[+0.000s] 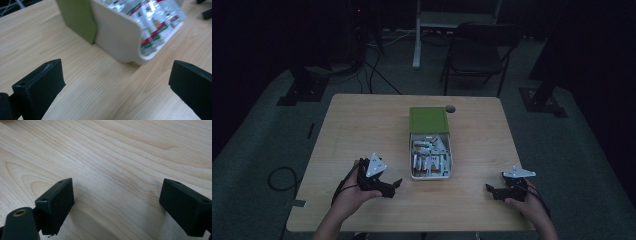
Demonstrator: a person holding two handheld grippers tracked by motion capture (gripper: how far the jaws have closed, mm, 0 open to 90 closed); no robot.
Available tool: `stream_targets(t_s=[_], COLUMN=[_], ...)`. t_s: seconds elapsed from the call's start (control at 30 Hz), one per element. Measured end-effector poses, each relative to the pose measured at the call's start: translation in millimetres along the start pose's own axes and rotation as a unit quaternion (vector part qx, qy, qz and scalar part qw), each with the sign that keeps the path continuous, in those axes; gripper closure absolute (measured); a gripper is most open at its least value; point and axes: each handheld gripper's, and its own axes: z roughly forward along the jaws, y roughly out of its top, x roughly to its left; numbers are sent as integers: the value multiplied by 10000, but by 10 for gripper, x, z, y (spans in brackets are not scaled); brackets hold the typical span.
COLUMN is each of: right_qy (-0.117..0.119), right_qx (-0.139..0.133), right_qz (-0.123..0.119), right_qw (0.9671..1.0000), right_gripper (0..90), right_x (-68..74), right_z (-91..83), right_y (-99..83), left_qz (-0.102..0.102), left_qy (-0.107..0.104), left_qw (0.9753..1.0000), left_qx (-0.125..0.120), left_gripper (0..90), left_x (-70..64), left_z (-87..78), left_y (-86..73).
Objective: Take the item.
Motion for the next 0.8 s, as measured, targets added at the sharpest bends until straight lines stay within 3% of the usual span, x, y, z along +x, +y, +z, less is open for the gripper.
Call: stream_targets(t_s=[0.2, 0.47, 0.57, 0.8], right_qy=[0, -1, 0, 1], right_qx=[0, 0, 0, -1], right_qz=[1, 1, 1, 1], right_qw=[10000, 10000, 10000, 10000], right_gripper=[118, 118, 118, 118], right_x=[0, 0, 0, 0], right_z=[0, 0, 0, 0], right_y=[0, 0, 0, 0], left_qz=[177, 263, 350, 395], left_qy=[-207, -301, -213, -384], left_qw=[9996, 9988, 9984, 9974], left_qx=[-42, -275, -378, -455], left_gripper=[44, 71, 130, 177], left_x=[-143, -262, -301, -371], left_z=[33, 98, 125, 205], left_y=[96, 226, 271, 341])
